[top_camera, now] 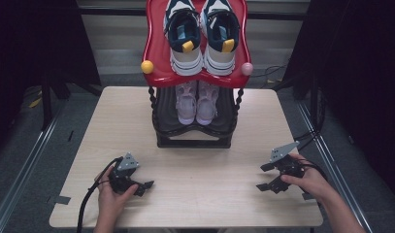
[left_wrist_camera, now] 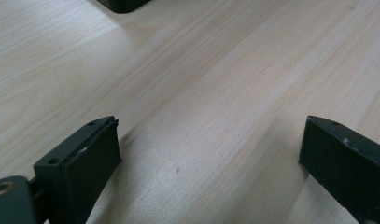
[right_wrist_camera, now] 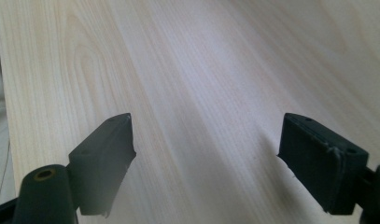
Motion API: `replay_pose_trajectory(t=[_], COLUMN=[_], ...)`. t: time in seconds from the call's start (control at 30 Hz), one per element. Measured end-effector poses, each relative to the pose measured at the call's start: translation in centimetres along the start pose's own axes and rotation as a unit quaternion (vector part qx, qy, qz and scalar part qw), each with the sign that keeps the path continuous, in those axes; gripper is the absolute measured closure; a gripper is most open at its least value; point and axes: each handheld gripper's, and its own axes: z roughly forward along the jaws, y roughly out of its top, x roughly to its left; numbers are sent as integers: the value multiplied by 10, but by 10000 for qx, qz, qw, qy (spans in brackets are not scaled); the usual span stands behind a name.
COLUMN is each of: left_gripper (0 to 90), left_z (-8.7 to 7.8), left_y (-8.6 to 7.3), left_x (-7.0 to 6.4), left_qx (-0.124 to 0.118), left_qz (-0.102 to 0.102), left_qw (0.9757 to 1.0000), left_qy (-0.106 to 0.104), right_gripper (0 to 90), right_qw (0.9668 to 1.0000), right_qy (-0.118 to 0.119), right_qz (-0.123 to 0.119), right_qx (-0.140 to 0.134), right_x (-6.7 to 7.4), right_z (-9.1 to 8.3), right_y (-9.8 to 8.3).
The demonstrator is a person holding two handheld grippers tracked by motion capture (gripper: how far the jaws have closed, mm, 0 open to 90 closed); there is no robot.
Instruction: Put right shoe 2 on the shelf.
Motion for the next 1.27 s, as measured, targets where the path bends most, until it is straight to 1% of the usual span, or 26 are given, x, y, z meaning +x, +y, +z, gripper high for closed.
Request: replay_pose_trajectory(t=[0.03, 0.07, 0.17, 0.27, 0.4, 0.43, 0.5, 0.6, 0.67, 0.7, 0.87, 0.9, 0.93, 1.07, 1.2, 1.27], left_gripper=[47, 47, 47, 47, 47, 47, 47, 47, 47, 47, 47, 47, 47, 47, 47, 48], left_z=[0, 0, 0, 0, 0, 0, 0, 0, 0, 0, 0, 0, 0, 0, 0, 0], left_y=[0, 0, 0, 0, 0, 0, 0, 0, 0, 0, 0, 0, 0, 0, 0, 0], left_x=[0, 0, 0, -1, 0, -1, 0, -1, 0, -1, -1, -1, 0, -1, 0, -1], left_qx=[-18, 5, -22, -38, -22, -37, -21, -39, -24, -39, -35, -39, -16, -35, -12, 9], left_qz=[-27, 4, -31, -55, -31, -53, -28, -53, -32, -53, -48, -54, -23, -49, -22, -25], left_qw=[10000, 10000, 10000, 10000, 10000, 10000, 10000, 10000, 10000, 10000, 10000, 10000, 10000, 10000, 10000, 10000], left_qy=[2, -1, 4, 5, 5, 7, 4, 6, 5, 6, 7, 8, 6, 7, -10, 22], right_gripper=[174, 174, 175, 167, 167, 165, 158, 156, 156, 157, 157, 157, 157, 156, 154, 153], right_qw=[10000, 10000, 9999, 9999, 9994, 9993, 9992, 9986, 9977, 9972, 9946, 9937, 9933, 9931, 9931, 9930], right_qy=[34, 27, 61, 53, 59, 20, -2, -117, -180, -188, -351, -386, -403, -473, -513, -524], right_qz=[19, 41, 65, 68, 118, 86, 31, -68, -38, -15, -95, -75, -101, -204, -238, -269], right_qx=[-4, -18, -48, -70, -332, -361, -405, -511, -653, -721, -975, -1048, -1079, -1056, -1031, -1024], right_x=[0, 0, 1, 2, 2, 3, 4, 6, 8, 8, 12, 13, 14, 15, 16, 17], right_z=[2, 3, 8, 13, 14, 14, 15, 16, 17, 17, 20, 20, 20, 21, 21, 22], right_y=[-2, -3, -9, -14, -19, -20, -22, -25, -28, -29, -36, -38, -39, -39, -39, -39])
